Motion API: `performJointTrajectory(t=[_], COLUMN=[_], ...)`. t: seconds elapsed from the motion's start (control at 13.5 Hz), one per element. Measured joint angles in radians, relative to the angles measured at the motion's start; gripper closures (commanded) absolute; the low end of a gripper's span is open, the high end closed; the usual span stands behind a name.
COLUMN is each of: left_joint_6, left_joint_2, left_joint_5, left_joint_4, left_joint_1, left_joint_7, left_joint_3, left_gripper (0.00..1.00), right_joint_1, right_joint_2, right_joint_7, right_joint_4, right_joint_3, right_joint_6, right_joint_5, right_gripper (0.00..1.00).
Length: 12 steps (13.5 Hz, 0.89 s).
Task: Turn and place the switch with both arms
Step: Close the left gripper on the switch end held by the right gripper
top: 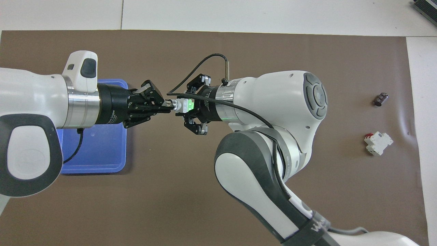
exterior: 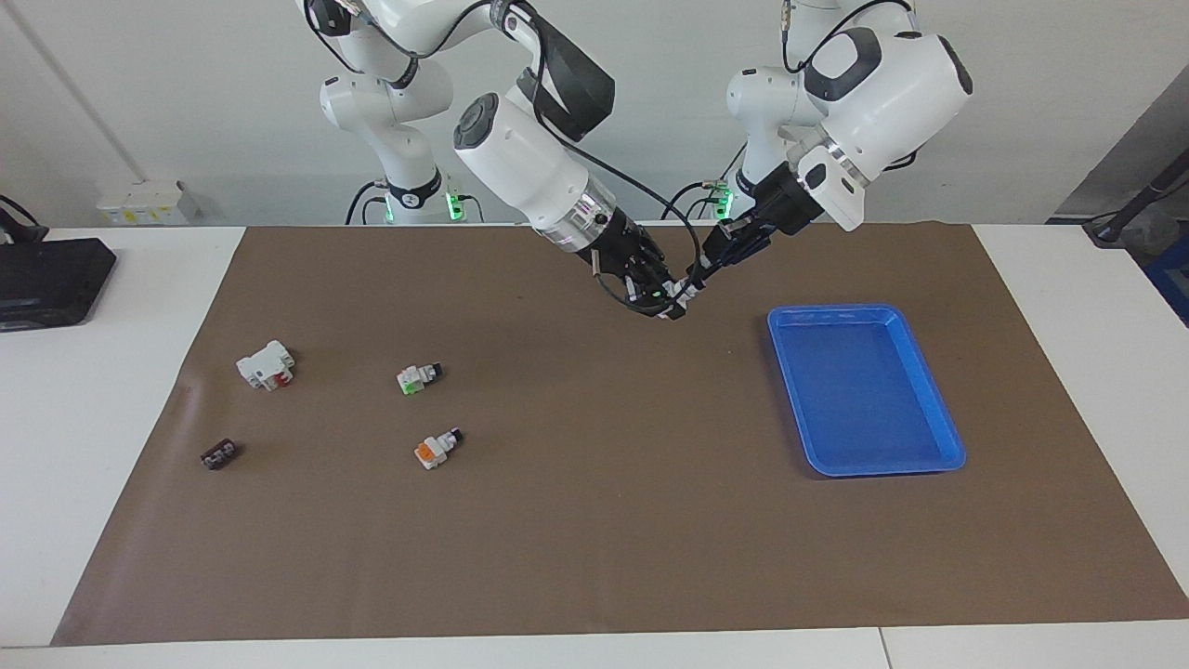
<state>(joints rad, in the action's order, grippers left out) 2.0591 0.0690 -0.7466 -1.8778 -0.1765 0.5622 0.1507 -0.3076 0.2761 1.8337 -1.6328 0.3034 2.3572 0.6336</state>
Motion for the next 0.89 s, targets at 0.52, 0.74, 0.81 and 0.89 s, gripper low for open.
performJointTrajectory(t=[0.52,0.74,0.81,0.89], left_joint_6=[0.001,0.001,0.001,0.001], left_joint_2=[0.000,0.000,0.000,0.000], left_joint_5=[-0.001,-0.001,-0.001,-0.001], left_joint_4=[-0.001,-0.002,-0.002,-0.002], left_joint_1=[0.000,0.000,0.000,0.000], left_joint_7=[-0.022,-0.136,-0.187,-0.240], left_joint_3=[0.000,-0.001,-0.002,-0.002], left_gripper=[1.00,1.00,1.00,1.00], right_joint_1=[0.000,0.000,0.000,0.000], right_joint_2=[0.000,0.000,0.000,0.000], right_joint_7=[0.000,0.000,0.000,0.000], right_joint_4=[0.000,0.000,0.000,0.000], right_joint_3=[0.000,0.000,0.000,0.000], right_joint_6=[0.000,0.001,0.002,0.003], right_joint_5=[0.000,0.000,0.000,0.000], right_gripper=[1.00,1.00,1.00,1.00])
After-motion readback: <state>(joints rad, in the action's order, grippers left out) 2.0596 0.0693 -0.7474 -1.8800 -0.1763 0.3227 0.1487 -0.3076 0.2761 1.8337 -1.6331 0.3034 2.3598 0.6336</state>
